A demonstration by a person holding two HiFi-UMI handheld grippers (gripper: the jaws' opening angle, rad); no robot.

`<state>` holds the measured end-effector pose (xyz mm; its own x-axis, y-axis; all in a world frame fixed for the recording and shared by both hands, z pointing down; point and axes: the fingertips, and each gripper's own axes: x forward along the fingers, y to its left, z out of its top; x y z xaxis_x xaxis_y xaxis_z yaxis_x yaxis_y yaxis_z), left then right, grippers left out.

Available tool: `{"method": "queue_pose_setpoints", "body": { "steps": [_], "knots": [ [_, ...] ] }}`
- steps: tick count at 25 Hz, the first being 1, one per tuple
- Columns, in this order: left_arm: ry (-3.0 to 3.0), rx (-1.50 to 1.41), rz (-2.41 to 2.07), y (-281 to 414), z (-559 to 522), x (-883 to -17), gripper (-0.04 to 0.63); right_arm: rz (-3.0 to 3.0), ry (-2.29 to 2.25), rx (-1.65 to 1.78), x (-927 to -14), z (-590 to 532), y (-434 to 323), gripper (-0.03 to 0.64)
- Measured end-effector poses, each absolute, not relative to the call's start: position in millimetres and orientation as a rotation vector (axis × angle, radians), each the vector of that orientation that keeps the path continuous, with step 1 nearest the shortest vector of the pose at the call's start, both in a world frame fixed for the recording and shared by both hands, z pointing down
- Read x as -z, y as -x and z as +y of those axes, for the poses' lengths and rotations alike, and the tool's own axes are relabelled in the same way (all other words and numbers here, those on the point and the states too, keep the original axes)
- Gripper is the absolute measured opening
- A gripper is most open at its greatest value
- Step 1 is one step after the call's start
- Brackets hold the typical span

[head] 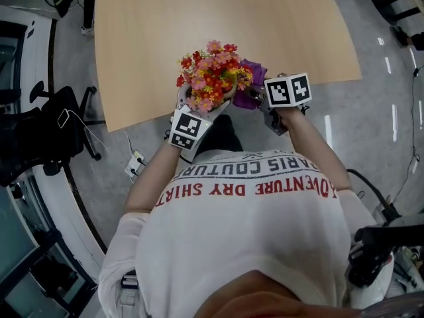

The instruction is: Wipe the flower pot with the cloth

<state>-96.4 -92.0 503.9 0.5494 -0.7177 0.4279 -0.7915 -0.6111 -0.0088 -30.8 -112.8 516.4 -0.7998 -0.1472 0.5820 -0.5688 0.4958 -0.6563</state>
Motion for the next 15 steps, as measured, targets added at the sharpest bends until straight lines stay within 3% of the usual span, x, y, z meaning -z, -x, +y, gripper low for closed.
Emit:
{"method": "queue_pose_setpoints", "body": {
  "steps": [15],
  "knots": [
    [-2.512,-0.498,-1.326,108.2,-98.6,-511.7,0.44,-2.317,-0.771,-1.133,-518.7,-130.3,9.0,0.06]
  ]
}}
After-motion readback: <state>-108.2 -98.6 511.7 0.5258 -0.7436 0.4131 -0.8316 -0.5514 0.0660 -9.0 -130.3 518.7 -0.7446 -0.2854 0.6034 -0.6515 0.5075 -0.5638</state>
